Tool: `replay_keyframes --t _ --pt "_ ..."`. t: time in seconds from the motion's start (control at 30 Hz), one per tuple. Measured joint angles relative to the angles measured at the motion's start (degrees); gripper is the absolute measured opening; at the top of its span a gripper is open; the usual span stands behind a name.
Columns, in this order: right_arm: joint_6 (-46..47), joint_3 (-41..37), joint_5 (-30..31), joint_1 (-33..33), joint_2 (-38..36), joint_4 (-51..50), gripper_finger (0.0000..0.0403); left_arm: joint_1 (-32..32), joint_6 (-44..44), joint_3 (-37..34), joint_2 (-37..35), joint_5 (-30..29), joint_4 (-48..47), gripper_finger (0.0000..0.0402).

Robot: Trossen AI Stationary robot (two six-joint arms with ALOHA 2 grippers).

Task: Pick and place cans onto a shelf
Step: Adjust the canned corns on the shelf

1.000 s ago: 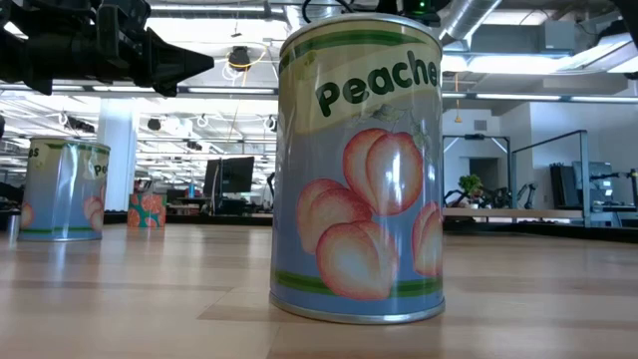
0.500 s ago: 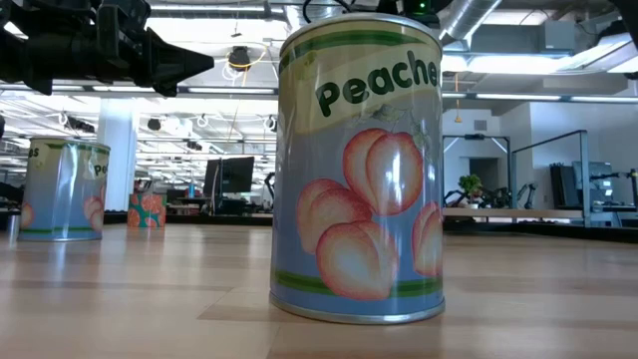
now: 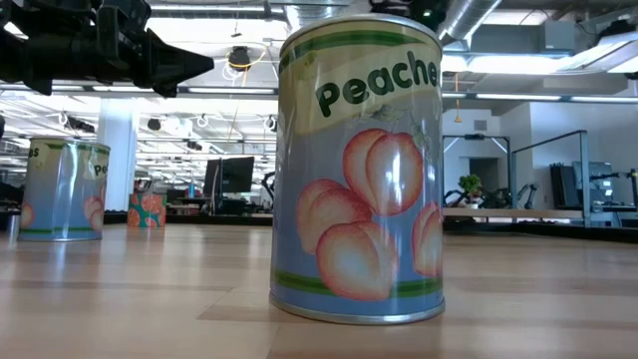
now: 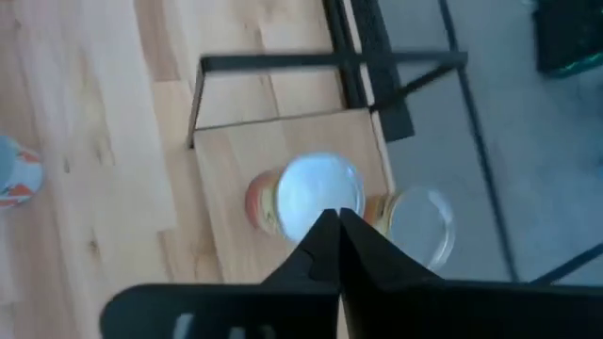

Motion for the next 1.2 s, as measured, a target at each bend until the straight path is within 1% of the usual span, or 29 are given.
replay_keyframes --t 0.07,0.17,0.23,0.3,0.4,0.57,0.73,0.9,1.2 --pt "1.76 -4.30 -1.72 -2.18 -2.75 2.27 0.0012 0.00 -0.30 0.00 -0.01 0.30 0.03 0.0001" --pt "3.34 -13.37 -3.94 -5.96 -6.51 8.29 0.0011 0.00 -0.38 0.00 -0.01 0.41 0.02 0.0001" --pt "4.20 -18.79 -4.08 -8.53 -8.56 12.42 0.0006 0.00 -0.60 0.00 -0.01 0.41 0.01 0.0001" --pt "5.73 -22.93 -4.13 -11.46 -9.80 15.91 0.0006 0.00 -0.66 0.00 -0.01 0.41 0.02 0.0001" --pt "8.23 -26.49 -3.94 -15.91 -10.12 17.68 0.0006 0.00 -0.66 0.00 -0.01 0.28 0.02 0.0001" --pt "10.59 -28.08 -3.75 -21.73 -6.55 22.64 0.0004 0.00 -0.41 -0.02 0.02 -0.01 0.21 0.0001" --pt "12.47 -28.06 -5.24 -24.08 -0.53 27.88 0.0004 0.00 -0.48 -0.02 0.02 -0.03 0.37 0.0001" --pt "14.75 -28.06 -5.64 -24.45 3.17 30.57 0.0005 0.00 -0.68 -0.02 0.02 -0.03 0.37 0.0001" --pt "14.93 -28.06 -11.87 -23.49 3.75 37.62 0.0005 0.00 -0.68 -0.02 0.02 -0.05 0.42 0.0001"
